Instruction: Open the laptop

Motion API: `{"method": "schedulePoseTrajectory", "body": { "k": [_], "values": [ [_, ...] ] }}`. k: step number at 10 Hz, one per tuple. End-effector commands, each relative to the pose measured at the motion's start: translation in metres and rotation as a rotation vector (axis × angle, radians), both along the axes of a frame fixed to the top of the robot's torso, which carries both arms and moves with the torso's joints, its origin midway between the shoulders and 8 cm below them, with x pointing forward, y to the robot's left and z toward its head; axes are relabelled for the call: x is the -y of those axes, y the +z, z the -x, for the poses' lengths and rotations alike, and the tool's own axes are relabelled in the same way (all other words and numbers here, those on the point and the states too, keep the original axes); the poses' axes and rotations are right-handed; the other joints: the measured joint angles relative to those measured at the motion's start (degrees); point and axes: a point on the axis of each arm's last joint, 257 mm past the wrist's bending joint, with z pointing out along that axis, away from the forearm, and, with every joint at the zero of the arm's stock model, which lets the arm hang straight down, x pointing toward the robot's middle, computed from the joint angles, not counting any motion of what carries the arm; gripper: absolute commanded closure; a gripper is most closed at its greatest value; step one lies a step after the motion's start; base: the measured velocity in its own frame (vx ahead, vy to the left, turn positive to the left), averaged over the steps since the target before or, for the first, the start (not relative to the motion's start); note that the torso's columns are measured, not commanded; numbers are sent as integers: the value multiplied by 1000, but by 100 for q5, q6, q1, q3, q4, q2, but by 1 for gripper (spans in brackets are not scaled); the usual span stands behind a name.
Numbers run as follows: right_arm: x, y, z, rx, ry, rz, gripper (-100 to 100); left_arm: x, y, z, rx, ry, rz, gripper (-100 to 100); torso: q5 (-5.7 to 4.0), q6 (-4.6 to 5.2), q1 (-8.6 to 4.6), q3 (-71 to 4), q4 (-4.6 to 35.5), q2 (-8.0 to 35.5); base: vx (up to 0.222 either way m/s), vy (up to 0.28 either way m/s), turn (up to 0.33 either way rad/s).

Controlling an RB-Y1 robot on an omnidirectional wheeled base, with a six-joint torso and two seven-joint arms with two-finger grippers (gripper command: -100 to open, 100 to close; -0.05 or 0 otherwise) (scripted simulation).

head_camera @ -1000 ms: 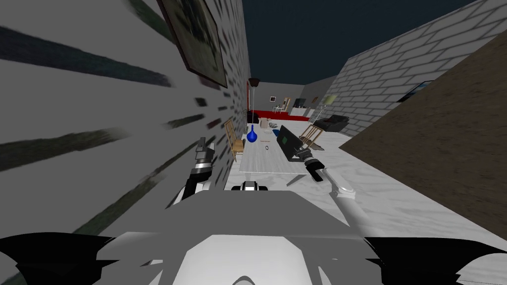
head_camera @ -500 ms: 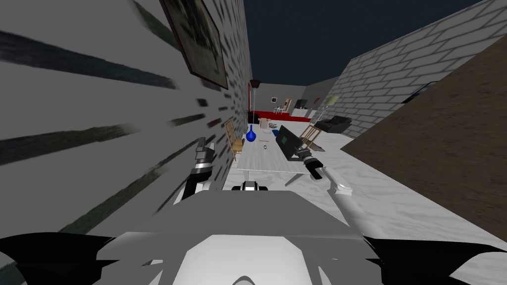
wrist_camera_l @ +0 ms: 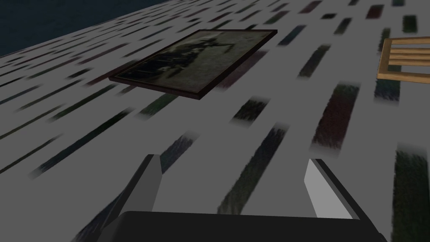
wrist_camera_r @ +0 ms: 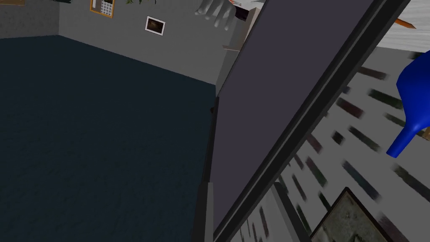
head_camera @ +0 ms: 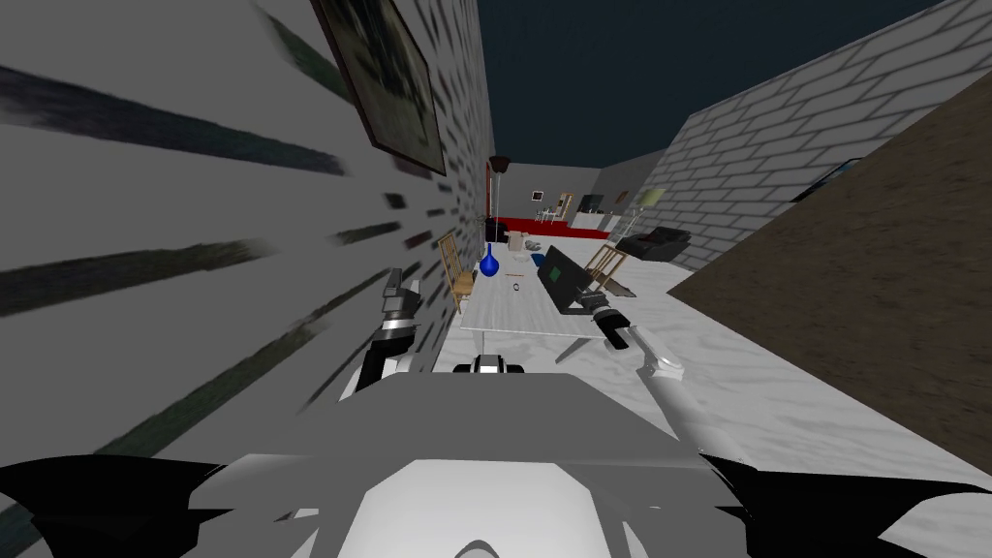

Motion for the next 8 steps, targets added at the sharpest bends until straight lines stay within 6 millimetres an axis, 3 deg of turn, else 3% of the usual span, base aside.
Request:
{"method": "schedulePoseTrajectory", "body": {
  "k": [1,8],
  "values": [
    [1,-15,-4,-1,-12,-122,100,0,0,0,0,0,0,0,-10,2,-19,0,-4,0,-28,-108,30],
    [-6,-43,-12,3,-30,-368,100,0,0,0,0,0,0,0,-29,1,-16,-5,-30,-14,-16,-89,15]
  ]
}}
